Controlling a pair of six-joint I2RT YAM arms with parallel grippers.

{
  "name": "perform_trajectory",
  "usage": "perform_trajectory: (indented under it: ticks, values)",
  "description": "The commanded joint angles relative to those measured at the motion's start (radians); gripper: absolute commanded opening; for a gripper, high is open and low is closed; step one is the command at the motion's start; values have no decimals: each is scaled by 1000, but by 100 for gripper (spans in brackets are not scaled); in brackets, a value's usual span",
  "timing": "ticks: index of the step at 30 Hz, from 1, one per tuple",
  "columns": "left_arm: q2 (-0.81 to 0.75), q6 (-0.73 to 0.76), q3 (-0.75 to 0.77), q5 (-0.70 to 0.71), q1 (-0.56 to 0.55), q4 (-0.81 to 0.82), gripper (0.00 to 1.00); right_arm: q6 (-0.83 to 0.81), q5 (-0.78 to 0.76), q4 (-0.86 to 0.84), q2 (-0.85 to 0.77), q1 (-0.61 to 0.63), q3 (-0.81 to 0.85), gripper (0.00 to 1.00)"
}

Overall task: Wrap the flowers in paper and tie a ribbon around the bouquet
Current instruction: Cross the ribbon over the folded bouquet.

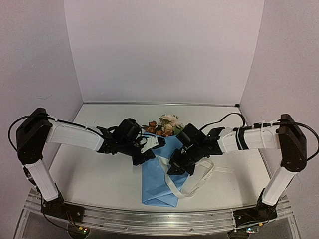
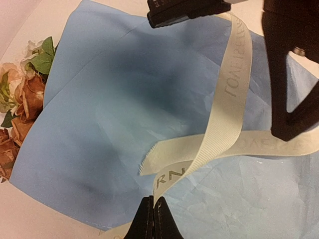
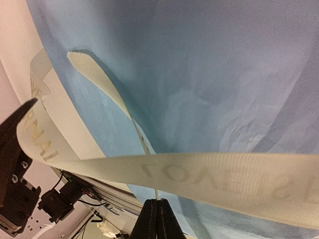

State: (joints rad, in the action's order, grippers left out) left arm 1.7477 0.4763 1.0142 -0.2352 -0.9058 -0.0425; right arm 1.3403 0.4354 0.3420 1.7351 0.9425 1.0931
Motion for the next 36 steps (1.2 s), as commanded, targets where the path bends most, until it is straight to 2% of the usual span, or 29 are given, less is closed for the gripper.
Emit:
perform_trajectory:
  ticks: [1, 6, 14, 20, 22, 25, 28, 33, 36]
  values:
    - [-53, 8, -12, -38, 5, 17, 0, -36, 13, 31, -7, -59, 37, 0]
    - [-32, 21, -1, -48, 5, -6, 0, -84, 65, 99, 66, -104, 161, 0]
    - [-17, 4, 1, -72, 4, -23, 3, -231, 65, 271, 158, -135, 305, 0]
    - [-11, -47, 8, -71, 5, -28, 25, -365, 35, 342, 123, -135, 306, 0]
    - [-13, -67, 7, -80, 5, -14, 31, -396, 34, 343, 107, -134, 304, 6]
    - [-20, -144, 13, -86, 14, 19, 41, -430, 45, 345, 82, -131, 306, 15]
    - [-28, -268, 46, -101, 37, 60, 48, -465, 29, 359, 40, -121, 295, 28]
    - [5, -534, 145, 22, 48, 57, 50, -562, -100, 443, -67, -119, 248, 38]
    - [64, -733, 250, 90, 50, -47, 51, -634, -184, 483, -102, -119, 240, 43]
